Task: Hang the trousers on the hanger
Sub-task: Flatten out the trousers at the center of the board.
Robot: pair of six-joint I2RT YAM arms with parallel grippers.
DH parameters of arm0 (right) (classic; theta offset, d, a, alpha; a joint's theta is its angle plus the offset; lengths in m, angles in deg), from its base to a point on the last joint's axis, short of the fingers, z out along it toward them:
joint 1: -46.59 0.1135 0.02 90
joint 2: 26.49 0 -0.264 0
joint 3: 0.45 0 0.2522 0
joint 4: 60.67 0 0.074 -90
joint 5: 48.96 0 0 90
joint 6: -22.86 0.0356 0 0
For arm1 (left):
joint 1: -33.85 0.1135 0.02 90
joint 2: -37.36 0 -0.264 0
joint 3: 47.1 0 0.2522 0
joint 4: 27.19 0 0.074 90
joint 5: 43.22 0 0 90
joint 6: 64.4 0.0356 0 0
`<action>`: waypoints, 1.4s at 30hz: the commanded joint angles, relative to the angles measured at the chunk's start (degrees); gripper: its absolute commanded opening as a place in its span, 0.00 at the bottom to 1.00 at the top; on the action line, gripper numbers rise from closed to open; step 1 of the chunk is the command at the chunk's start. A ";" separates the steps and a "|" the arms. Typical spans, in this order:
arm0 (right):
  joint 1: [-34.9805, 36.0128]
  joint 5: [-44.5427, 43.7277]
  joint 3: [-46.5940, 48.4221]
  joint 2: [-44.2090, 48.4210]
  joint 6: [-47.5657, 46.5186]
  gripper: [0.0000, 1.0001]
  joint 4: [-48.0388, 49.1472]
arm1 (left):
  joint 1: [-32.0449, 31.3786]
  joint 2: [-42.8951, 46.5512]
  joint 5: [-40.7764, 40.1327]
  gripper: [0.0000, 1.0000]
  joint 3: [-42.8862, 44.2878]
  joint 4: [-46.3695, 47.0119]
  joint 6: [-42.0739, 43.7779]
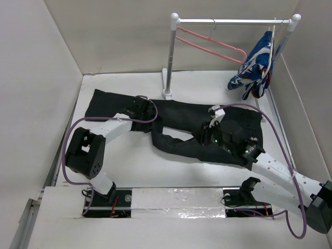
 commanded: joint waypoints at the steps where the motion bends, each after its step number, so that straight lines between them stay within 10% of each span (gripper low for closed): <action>1: -0.30 -4.28 -2.47 3.65 1.40 0.34 -0.42 | 0.11 5.29 -6.58 0.00 2.77 -1.21 -0.44; 9: -5.48 -12.37 -8.63 11.48 5.44 0.61 -8.69 | 2.31 23.04 -14.75 0.00 10.83 -12.70 2.46; 24: -29.89 -10.55 -10.30 16.41 4.67 0.82 -10.72 | 2.31 36.32 -22.66 0.00 36.00 -34.16 4.13; 33: -33.52 -4.56 -5.47 9.29 0.62 0.85 -10.27 | 5.28 27.22 -27.68 0.00 16.85 -25.32 3.07; 42: -33.52 1.75 -7.58 15.35 1.75 0.84 -9.40 | 19.61 3.84 -30.30 0.00 25.84 -13.14 9.32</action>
